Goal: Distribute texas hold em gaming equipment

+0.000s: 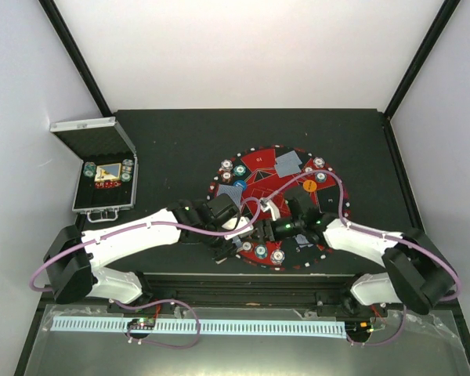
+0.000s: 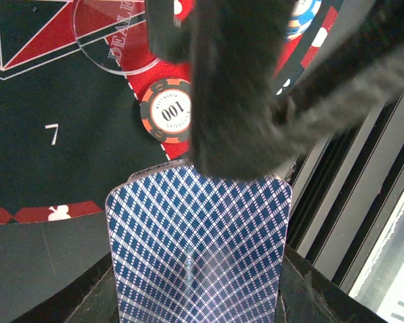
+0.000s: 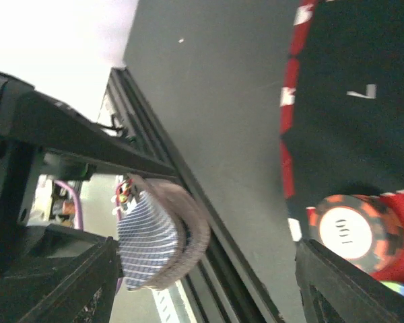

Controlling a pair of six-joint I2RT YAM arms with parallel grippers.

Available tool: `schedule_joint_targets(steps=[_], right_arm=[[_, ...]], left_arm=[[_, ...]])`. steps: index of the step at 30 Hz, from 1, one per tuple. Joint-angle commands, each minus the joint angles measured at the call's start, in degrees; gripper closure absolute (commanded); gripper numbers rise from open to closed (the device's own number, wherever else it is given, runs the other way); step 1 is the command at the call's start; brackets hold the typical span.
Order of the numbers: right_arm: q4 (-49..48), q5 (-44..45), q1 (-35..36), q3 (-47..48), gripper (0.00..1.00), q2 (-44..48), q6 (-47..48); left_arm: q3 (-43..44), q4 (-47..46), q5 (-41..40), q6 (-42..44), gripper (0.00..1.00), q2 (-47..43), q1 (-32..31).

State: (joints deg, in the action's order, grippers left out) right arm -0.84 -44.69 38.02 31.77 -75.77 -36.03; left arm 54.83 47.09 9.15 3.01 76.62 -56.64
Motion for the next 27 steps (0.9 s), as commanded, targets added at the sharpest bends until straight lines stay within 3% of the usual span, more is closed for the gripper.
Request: schedule_joint_targets(steps=[1,13,20,27], right_arm=[[-10.2,-6.3,2.1,0.6,0.27,-2.1,1.0],[-9.0,-6.4,3.5,3.0,0.44,-8.6,6.8],[-9.4,-6.3,5.2,4.6,0.48,-11.4,9.0],[-4.4,0.0,5.4,4.9,0.55,-10.9,13.4]], left_arm=[[1.9,-0.3,0.2,0.6,0.50,-1.1,-0.2],[2.1,-0.4,0.4,0.7,0.50,-0.9,-0.3],[2.0,-0.4,0.5,0.7,0.50,-0.7,-0.2],[2.0,-0.3,0.4,0.7,0.50,-0.9,-0.2]])
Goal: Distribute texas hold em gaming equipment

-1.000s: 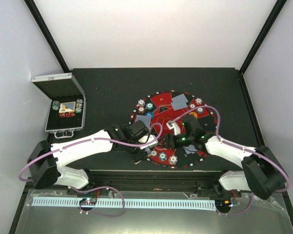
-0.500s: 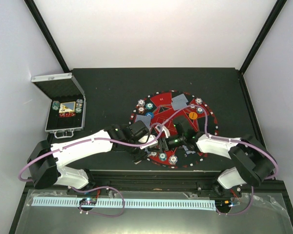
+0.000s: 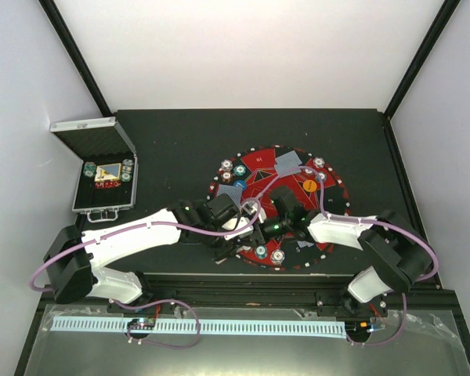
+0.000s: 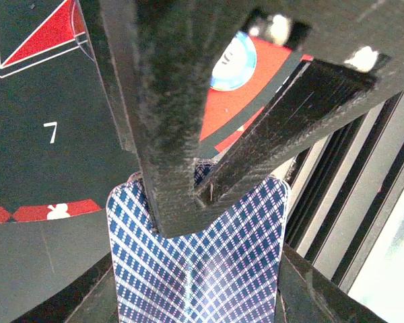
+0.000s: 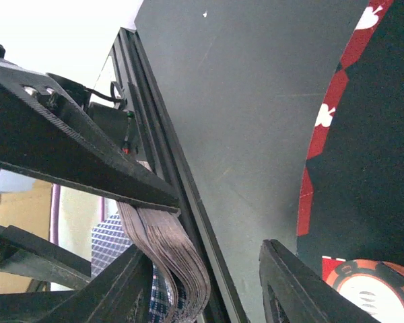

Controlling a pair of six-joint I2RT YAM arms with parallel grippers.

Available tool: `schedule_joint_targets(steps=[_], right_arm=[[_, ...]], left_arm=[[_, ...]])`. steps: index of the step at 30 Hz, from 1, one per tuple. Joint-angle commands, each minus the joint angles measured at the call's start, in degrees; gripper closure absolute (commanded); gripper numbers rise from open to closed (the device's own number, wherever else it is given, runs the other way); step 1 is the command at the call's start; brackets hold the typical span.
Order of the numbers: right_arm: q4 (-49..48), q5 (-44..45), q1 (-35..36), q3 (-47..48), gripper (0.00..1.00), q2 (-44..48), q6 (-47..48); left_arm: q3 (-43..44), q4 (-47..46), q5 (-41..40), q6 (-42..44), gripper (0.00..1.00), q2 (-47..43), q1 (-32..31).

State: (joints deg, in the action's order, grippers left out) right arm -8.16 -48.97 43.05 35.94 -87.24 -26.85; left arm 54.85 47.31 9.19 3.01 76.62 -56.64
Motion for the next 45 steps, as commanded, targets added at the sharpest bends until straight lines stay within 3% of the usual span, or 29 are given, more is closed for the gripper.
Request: schedule_joint_targets(steps=[1,28,36,45], right_arm=[[3.2,5.0,0.2,0.6,0.56,1.1,4.5],[11.1,2.1,-3.6,0.6,0.83,7.1,8.7],[11.7,-0.5,-5.6,0.4,0.99,9.7,8.7],[14.4,0.7,-7.9,0.7,0.99,12.2,10.1]], left_arm=[[2.0,-0.6,0.3,0.7,0.50,-0.9,-0.2],[2.0,-0.6,-0.7,0.7,0.50,-0.5,-0.1],[2.1,-0.5,-1.2,0.7,0.50,-0.5,-0.1],[2.2,-0.4,-2.2,0.6,0.50,0.2,0.0]])
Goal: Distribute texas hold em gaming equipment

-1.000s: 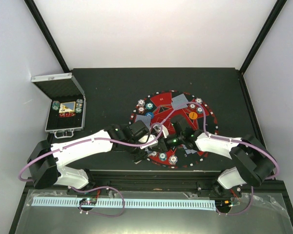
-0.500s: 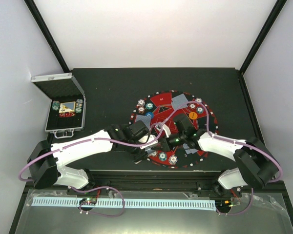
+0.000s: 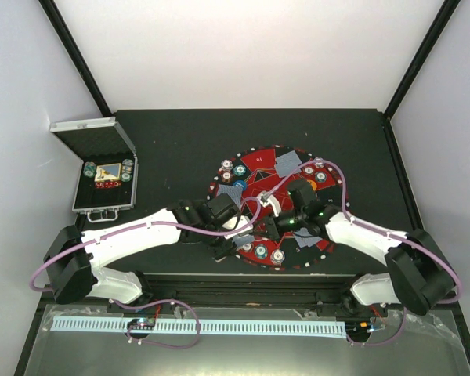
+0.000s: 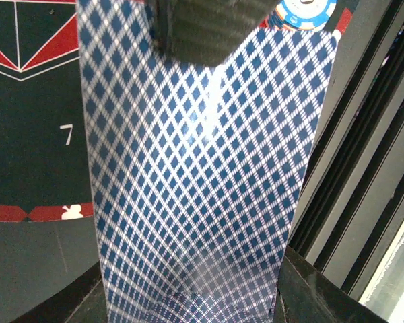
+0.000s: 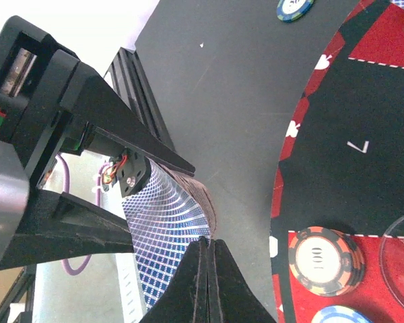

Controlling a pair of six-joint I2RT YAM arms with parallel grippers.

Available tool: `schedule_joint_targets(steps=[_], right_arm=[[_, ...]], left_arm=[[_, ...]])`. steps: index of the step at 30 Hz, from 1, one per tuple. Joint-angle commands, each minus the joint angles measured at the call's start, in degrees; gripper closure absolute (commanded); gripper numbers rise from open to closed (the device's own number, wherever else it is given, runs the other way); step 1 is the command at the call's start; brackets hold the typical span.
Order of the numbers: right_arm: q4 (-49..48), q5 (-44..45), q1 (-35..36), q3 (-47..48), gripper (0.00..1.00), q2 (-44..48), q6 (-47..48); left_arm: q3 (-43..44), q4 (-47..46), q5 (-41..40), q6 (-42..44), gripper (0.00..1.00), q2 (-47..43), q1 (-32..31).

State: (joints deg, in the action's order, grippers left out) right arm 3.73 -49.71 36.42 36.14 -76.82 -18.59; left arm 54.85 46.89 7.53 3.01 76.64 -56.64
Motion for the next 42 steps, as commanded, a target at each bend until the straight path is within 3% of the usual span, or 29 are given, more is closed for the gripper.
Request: schedule_joint_targets(steps=[1,6,14,21,24,31,42], right_arm=[[3.6,2.8,-1.7,0.8,0.99,2.3,2.3],[11.3,16.3,-4.9,3.1,0.99,5.3,5.3],[20.3,51.2,-5.2,12.8,0.99,3.6,8.8],[17.5,81.0,0.9,21.2,0.99,-7.7,17.2],[15.7,88.0,2.4,24.6,0.99,-14.9,20.6],[10.3,89.1,6.6,27.4,0.99,-24.3,27.7],[15.5,67.1,8.6,30.4,0.99,-30.0,25.3]], left_arm=[[2.1,0.0,-0.8,0.5,0.50,0.3,0.0],[2.1,-0.1,-3.0,0.1,0.50,0.9,2.0],[2.3,0.3,-2.9,0.0,0.50,-0.5,6.9],[2.4,0.6,-2.6,0.1,0.50,-0.6,7.3],[2.4,0.5,-2.7,0.1,0.50,-0.9,7.4],[2.3,0.5,-2.7,0.1,0.50,-1.6,7.7],[2.3,0.4,-2.7,0.2,0.50,-1.5,7.8]])
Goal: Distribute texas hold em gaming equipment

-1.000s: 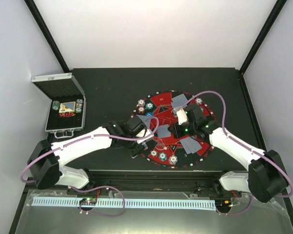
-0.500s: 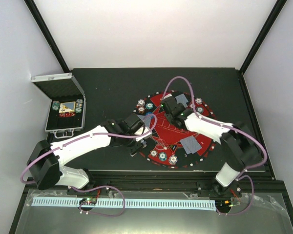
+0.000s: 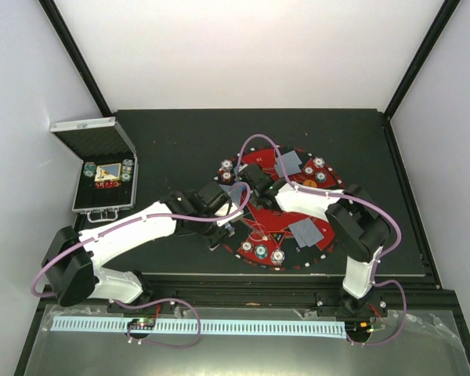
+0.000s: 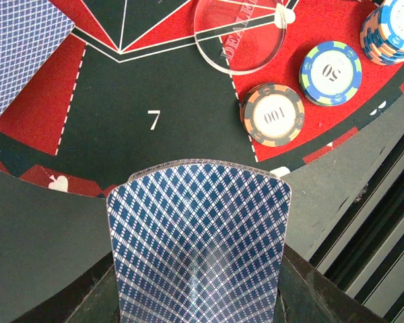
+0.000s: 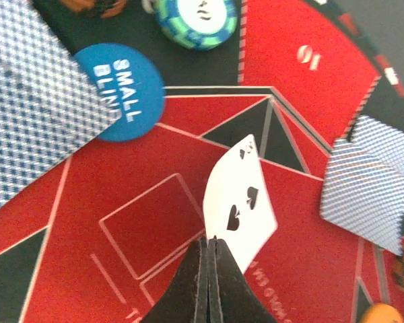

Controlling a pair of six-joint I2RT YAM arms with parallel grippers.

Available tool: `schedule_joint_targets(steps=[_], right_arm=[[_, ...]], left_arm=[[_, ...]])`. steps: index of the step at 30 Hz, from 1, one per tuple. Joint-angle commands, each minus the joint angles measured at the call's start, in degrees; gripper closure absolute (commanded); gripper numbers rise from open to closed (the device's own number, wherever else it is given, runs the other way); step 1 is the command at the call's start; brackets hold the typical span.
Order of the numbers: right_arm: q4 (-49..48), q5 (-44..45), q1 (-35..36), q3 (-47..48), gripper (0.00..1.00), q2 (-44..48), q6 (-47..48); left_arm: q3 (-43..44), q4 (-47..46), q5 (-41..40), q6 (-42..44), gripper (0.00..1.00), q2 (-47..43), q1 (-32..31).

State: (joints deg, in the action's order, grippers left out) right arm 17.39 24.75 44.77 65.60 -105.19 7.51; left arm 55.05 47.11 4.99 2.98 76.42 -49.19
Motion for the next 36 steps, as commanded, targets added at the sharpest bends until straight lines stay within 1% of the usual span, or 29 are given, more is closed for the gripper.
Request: schedule_joint_targets(steps=[1,5,14,15,17,20,23,24,25,26,28,31,33,36], right_arm=[[1.9,-8.1,0.3,0.9,0.99,-2.2,-0.7],[2.2,-10.2,0.3,1.1,0.99,-4.1,-0.4],[2.3,-15.1,0.3,1.2,0.99,-4.7,-0.9],[2.3,-15.1,0.3,1.2,0.97,-4.8,-1.1],[2.1,-15.1,0.3,1.0,0.88,-4.5,-1.5],[1.5,-15.4,0.3,0.5,0.79,-3.5,-1.6],[1.2,-15.7,0.2,0.2,0.72,-1.9,-2.0],[1.1,-15.7,0.3,0.0,0.66,-1.2,-2.2],[1.0,-15.5,0.3,-0.3,0.57,0.0,-2.5],[1.2,-15.3,0.3,-0.6,0.54,0.9,-3.0],[0.7,-15.5,0.2,-2.5,0.51,5.0,-4.1],[0.3,-15.8,0.1,-6.8,0.36,12.0,-6.0],[1.2,-16.1,-0.4,-10.0,0.29,16.1,-8.1],[3.2,-17.1,-2.0,-13.3,0.25,21.0,-13.5]], left_arm=[[2.1,0.2,-0.2,0.2,0.50,-1.2,0.3],[2.1,0.2,-0.1,0.3,0.50,-1.1,0.3],[2.1,0.2,-0.1,0.3,0.50,-1.1,0.3],[2.1,0.2,-0.1,0.3,0.50,-1.1,0.3],[2.1,0.2,0.0,0.3,0.50,-1.1,0.3],[2.1,0.2,0.0,0.3,0.50,-1.1,0.3],[2.1,0.3,-0.1,0.3,0.50,-1.1,0.3],[2.1,0.3,-0.1,0.3,0.50,-1.1,0.3],[2.2,0.3,0.0,0.3,0.50,-1.2,0.3],[2.1,0.3,0.1,0.3,0.50,-1.3,0.3],[2.0,0.1,0.5,0.3,0.50,-1.6,0.3],[2.1,0.2,1.3,0.4,0.50,-1.8,0.3],[2.2,0.2,2.6,0.4,0.50,-2.0,0.3],[2.1,0.0,4.8,0.6,0.50,-2.1,0.2]])
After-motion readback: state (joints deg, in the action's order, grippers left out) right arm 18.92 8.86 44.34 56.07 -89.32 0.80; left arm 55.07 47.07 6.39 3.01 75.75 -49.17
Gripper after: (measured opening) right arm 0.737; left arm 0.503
